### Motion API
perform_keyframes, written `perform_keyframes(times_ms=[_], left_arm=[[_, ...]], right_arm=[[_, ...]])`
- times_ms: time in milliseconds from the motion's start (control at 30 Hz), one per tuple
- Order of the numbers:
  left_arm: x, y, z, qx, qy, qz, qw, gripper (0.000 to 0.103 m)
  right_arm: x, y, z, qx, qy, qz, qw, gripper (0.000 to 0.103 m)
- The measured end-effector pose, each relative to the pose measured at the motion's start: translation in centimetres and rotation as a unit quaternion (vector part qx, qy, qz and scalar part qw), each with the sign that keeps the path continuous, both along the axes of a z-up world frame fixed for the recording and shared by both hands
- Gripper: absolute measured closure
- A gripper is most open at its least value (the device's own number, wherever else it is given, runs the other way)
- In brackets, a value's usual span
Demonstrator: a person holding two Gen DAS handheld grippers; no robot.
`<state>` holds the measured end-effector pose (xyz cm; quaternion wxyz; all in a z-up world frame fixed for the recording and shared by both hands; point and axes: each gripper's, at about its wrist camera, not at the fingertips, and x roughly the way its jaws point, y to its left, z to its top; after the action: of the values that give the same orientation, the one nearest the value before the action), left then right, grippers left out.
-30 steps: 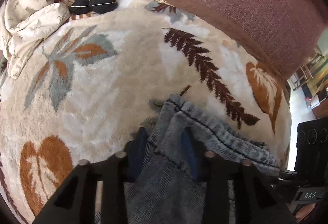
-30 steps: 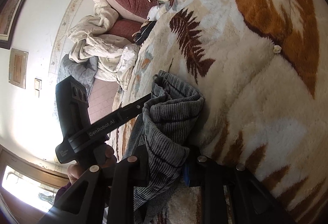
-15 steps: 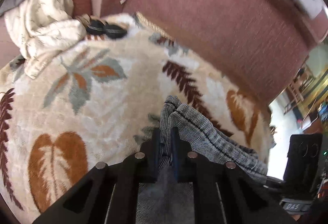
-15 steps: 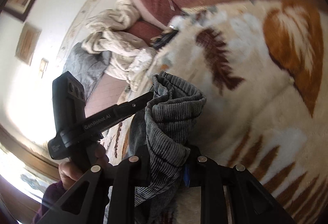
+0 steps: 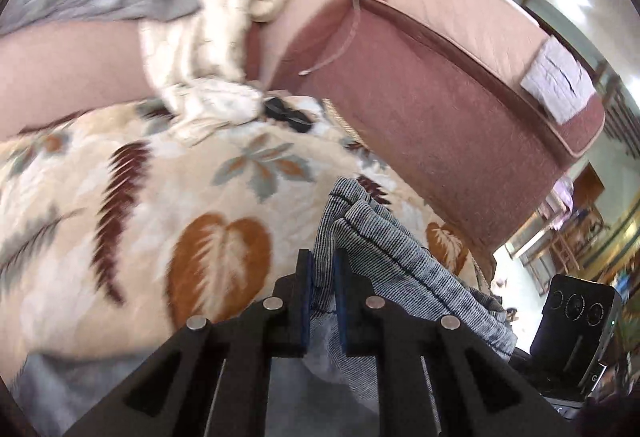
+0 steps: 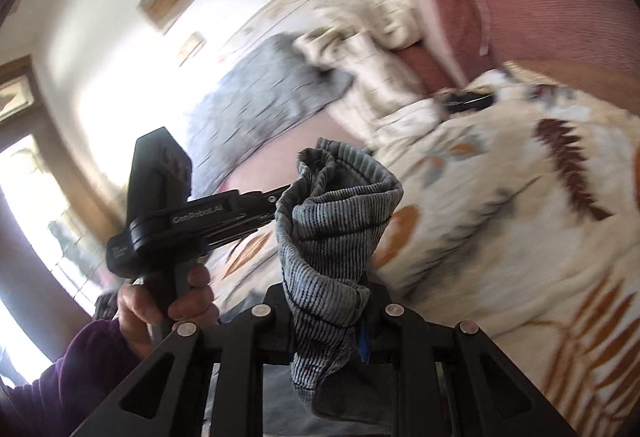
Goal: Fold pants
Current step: 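Grasp the other leg hem with the left gripper while the right gripper holds its hem, then carry both leg hems over onto the waistband and lay them down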
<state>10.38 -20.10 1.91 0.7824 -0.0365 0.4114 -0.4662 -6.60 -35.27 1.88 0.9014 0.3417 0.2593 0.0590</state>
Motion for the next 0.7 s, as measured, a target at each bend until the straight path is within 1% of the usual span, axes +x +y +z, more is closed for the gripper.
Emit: perform_keyframes(times_ms=[100,200,267,300,333,367,433,467,533,567,600,633,700], left_arm=[[0.0,3.8,-1.8,-0.002,0.021,0.036,0.9991,0.093],[0.1,6.8,-3.9,0.009,0.043,0.071,0.9965,0.092],[0.2,9.1,-5.7,0.023,0.06,0.106,0.9923,0.093],[0.3,10.1,-6.2,0.023,0.066,0.122,0.99,0.093],[0.5,11.8,-6.9,0.011,0.084,0.14,0.9866,0.093],[0.6,13.0,-7.3,0.004,0.093,0.154,0.9836,0.093],[0.4,15.6,-7.7,-0.012,0.111,0.183,0.9767,0.093],[0.2,16.8,-7.7,-0.019,0.116,0.192,0.9743,0.093],[-0.4,18.2,-7.3,-0.021,0.115,0.206,0.9714,0.093],[-0.6,18.6,-7.0,-0.024,0.114,0.209,0.9709,0.093],[-0.8,19.0,-6.8,-0.028,0.114,0.211,0.9705,0.093],[-1.1,19.3,-6.5,-0.03,0.112,0.213,0.9701,0.093],[-1.7,19.5,-6.1,-0.034,0.113,0.213,0.9699,0.092]], right_arm=[[0.9,3.0,0.0,-0.016,0.015,0.042,0.999,0.081],[1.8,5.9,-0.7,-0.036,0.038,0.081,0.995,0.081],[2.4,7.4,-1.5,-0.044,0.056,0.098,0.993,0.081],[2.8,8.4,-2.1,-0.047,0.068,0.115,0.99,0.079],[3.1,9.3,-2.6,-0.052,0.082,0.133,0.986,0.077],[3.3,10.1,-3.1,-0.06,0.096,0.145,0.983,0.077],[3.6,11.4,-3.9,-0.075,0.114,0.17,0.976,0.072],[3.6,12.2,-4.3,-0.083,0.121,0.187,0.971,0.068],[3.6,13.2,-4.4,-0.091,0.122,0.218,0.964,0.058],[3.3,13.4,-4.1,-0.091,0.116,0.231,0.962,0.047],[3.1,13.4,-3.7,-0.08,0.102,0.247,0.96,0.039],[3.0,13.2,-3.4,-0.065,0.091,0.257,0.96,0.037],[2.5,12.6,-2.5,-0.016,0.064,0.286,0.956,0.035]])
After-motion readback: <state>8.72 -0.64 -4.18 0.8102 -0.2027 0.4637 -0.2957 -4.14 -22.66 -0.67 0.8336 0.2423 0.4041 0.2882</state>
